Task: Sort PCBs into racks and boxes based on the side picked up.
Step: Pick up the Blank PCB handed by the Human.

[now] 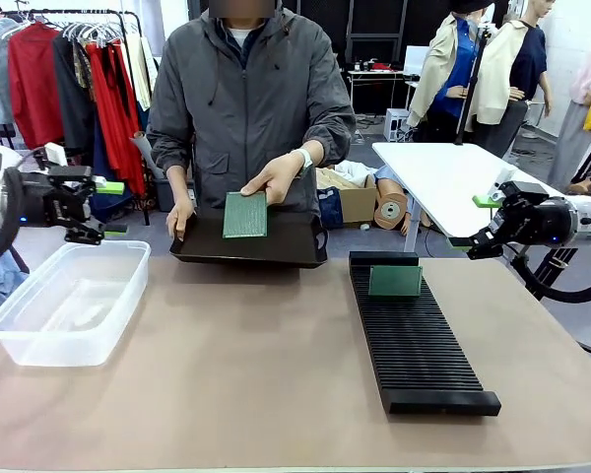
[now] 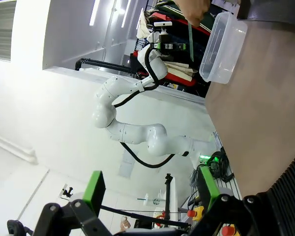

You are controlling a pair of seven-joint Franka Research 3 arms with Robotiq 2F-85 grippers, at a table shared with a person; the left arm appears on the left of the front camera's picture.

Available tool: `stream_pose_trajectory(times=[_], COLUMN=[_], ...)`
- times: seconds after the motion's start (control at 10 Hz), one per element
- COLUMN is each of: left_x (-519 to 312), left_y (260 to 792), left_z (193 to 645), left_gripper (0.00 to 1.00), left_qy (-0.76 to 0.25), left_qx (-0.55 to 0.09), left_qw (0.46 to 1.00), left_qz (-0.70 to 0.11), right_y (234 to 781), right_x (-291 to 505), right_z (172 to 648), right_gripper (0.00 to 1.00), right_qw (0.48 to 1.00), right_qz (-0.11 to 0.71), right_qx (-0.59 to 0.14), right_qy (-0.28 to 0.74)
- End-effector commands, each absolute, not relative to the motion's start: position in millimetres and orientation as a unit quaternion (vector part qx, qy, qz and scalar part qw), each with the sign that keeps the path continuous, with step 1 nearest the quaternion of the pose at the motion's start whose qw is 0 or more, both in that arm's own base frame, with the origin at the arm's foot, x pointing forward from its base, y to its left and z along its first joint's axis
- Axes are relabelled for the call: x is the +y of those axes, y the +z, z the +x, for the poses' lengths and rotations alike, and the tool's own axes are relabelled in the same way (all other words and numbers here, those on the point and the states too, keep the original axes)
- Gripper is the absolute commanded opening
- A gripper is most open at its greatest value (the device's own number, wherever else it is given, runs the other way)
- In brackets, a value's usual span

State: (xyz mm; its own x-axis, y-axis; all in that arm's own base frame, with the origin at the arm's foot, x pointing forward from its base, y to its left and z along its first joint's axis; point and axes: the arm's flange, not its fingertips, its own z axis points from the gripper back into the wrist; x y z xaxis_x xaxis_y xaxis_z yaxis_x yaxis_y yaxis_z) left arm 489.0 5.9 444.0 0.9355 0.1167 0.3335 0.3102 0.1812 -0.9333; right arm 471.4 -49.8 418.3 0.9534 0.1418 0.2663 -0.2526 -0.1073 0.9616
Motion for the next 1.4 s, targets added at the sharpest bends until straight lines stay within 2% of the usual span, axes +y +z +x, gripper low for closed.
stream_pose_trajectory(times=[0.0, 0.2, 0.7, 1.3], left_x=[-17, -48, -112, -163], left_y=[440, 438, 435, 416], left_z=[482, 487, 519, 550], left_gripper=[1.00, 1.00, 1.00, 1.00], left_qy=[-0.097, -0.119, -0.164, -0.193], left_qx=[-0.209, -0.254, -0.233, -0.237], left_qw=[0.731, 0.707, 0.719, 0.728], left_qz=[-0.642, -0.650, -0.633, -0.613], right_y=[420, 420, 420, 420], right_x=[-50, -50, -50, -50], right_z=[471, 471, 471, 471], right_gripper=[1.00, 1.00, 1.00, 1.00], right_qw=[0.666, 0.666, 0.666, 0.666], right_qz=[0.729, 0.729, 0.729, 0.729], right_qx=[-0.043, -0.043, -0.043, -0.043], right_qy=[0.152, 0.152, 0.152, 0.152])
